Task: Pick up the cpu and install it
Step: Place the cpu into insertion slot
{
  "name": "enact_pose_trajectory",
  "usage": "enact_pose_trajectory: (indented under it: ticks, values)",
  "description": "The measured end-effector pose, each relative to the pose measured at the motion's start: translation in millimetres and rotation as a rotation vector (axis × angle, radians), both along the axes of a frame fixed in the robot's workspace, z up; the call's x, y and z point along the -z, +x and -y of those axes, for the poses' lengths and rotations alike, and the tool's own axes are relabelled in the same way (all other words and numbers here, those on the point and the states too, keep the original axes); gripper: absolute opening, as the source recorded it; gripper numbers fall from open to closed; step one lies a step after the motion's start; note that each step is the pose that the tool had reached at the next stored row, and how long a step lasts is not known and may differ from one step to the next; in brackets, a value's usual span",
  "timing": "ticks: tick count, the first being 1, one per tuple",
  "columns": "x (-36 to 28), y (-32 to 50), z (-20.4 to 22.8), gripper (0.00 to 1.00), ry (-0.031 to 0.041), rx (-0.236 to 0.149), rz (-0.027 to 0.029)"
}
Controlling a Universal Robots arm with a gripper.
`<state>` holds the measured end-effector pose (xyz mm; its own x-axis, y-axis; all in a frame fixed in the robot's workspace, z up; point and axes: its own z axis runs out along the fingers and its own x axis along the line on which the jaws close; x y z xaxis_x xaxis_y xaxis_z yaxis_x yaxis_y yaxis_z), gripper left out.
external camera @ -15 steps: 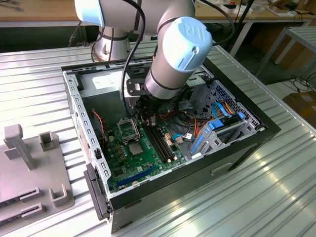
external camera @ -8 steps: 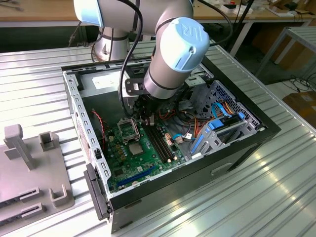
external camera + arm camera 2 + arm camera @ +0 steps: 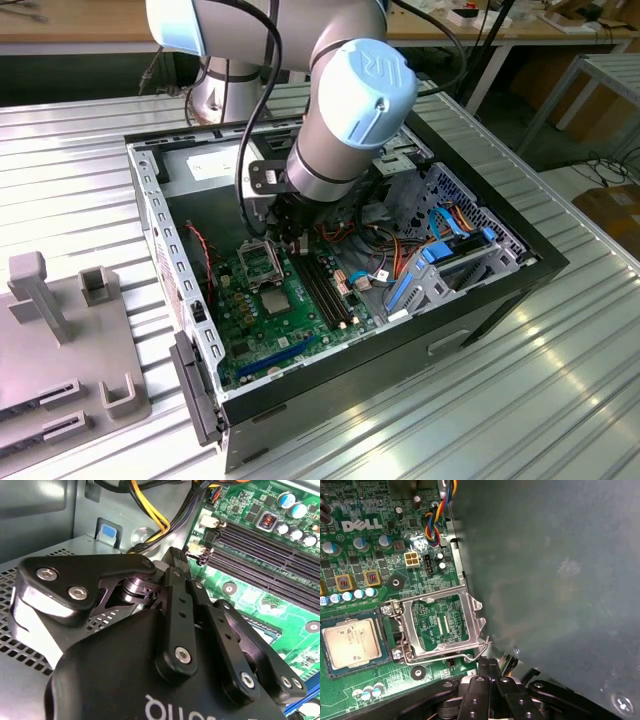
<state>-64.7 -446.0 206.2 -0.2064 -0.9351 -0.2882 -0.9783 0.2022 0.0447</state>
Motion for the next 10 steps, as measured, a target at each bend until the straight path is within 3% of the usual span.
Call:
enact_pose_trajectory:
  ticks: [5,10]
  values:
    - [0.0,-2.0,0.0,0.11,0.0,0.0,0.0]
    - [0.0,-2.6,-0.5,0.11,-0.0072,0.0,0.0]
